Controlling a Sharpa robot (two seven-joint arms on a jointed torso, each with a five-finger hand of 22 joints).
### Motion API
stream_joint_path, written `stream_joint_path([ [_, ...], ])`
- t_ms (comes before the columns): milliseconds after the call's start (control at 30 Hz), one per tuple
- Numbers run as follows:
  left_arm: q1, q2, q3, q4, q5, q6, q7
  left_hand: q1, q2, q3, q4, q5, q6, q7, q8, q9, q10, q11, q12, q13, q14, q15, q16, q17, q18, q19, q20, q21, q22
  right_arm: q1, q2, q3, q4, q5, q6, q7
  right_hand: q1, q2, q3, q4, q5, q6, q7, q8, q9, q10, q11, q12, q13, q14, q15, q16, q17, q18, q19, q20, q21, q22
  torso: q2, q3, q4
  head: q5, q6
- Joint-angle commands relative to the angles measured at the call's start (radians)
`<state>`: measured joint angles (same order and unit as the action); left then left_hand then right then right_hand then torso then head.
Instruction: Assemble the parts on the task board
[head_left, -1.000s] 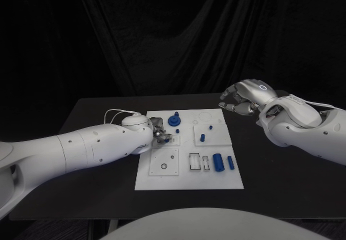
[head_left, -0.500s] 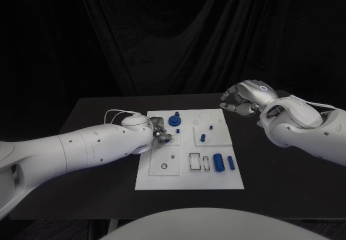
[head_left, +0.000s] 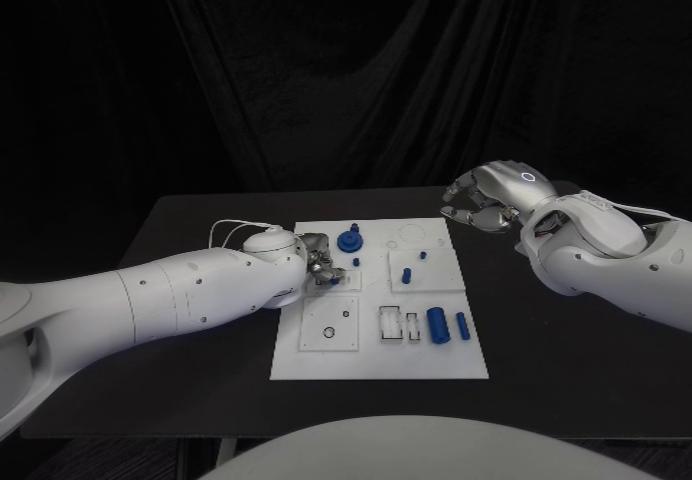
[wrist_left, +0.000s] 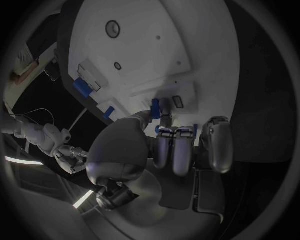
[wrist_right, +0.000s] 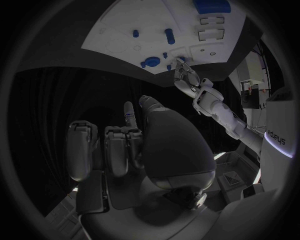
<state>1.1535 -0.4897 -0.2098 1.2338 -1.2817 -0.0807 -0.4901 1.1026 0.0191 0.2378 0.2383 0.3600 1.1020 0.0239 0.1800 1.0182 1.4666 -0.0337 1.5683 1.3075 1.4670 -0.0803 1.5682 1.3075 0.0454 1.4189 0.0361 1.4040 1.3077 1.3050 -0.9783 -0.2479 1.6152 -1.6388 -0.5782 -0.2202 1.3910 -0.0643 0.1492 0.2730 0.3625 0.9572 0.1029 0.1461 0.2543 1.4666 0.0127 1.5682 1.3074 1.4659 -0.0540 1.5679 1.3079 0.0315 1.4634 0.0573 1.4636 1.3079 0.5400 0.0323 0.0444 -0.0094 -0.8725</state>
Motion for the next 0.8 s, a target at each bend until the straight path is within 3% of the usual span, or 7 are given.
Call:
stream_joint_path([
  [33,-0.003,0.002,0.0,0.001,0.002,-0.02,0.022,0.011,-0.001,0.002,-0.005,0.007,0.009,-0.002,0.006,0.002,0.104,-0.007,0.003,0.263,0.104,-0.005,0.003,0.263,0.015,0.0,-0.007,-0.006,0.076,-0.002,-0.001,0.001,0.0,-0.002,0.006,-0.022,0.009,-0.001,0.008,0.0,0.002,0.007,0.001,-0.005,-0.001,0.104,0.007,0.003,0.263,0.105,0.008,0.003,0.263,-0.002,0.053,0.006,-0.006,0.225,0.0,0.0006,0.0005,-0.002,0.0],
  [633,-0.004,-0.002,0.0,0.002,0.003,-0.034,0.019,0.013,-0.001,0.004,-0.006,0.012,0.014,-0.003,0.008,0.004,0.104,-0.008,0.003,0.263,0.104,-0.006,0.003,0.263,0.014,0.0,-0.007,-0.006,0.077,-0.002,-0.002,0.001,-0.002,-0.001,0.01,-0.027,0.011,0.0,0.01,0.0,0.005,0.008,0.001,-0.005,-0.002,0.104,0.008,0.003,0.263,0.105,0.008,0.003,0.263,-0.002,0.052,0.006,-0.009,0.224,0.0,-0.0001,0.0001,0.001,0.0],
  [800,-0.004,-0.004,0.0,0.004,0.075,-0.047,0.022,0.009,0.0,0.004,-0.001,0.009,0.017,-0.003,0.009,0.005,0.104,-0.009,0.003,0.263,0.104,-0.006,0.003,0.263,0.014,0.001,-0.008,-0.005,0.078,-0.003,-0.002,0.001,-0.002,0.0,0.01,-0.028,0.011,0.0,0.01,0.0,0.005,0.008,0.001,-0.005,-0.002,0.104,0.008,0.003,0.263,0.105,0.008,0.003,0.263,-0.002,0.052,0.006,-0.009,0.224,0.0,-0.0005,-0.0001,0.001,0.0],
])
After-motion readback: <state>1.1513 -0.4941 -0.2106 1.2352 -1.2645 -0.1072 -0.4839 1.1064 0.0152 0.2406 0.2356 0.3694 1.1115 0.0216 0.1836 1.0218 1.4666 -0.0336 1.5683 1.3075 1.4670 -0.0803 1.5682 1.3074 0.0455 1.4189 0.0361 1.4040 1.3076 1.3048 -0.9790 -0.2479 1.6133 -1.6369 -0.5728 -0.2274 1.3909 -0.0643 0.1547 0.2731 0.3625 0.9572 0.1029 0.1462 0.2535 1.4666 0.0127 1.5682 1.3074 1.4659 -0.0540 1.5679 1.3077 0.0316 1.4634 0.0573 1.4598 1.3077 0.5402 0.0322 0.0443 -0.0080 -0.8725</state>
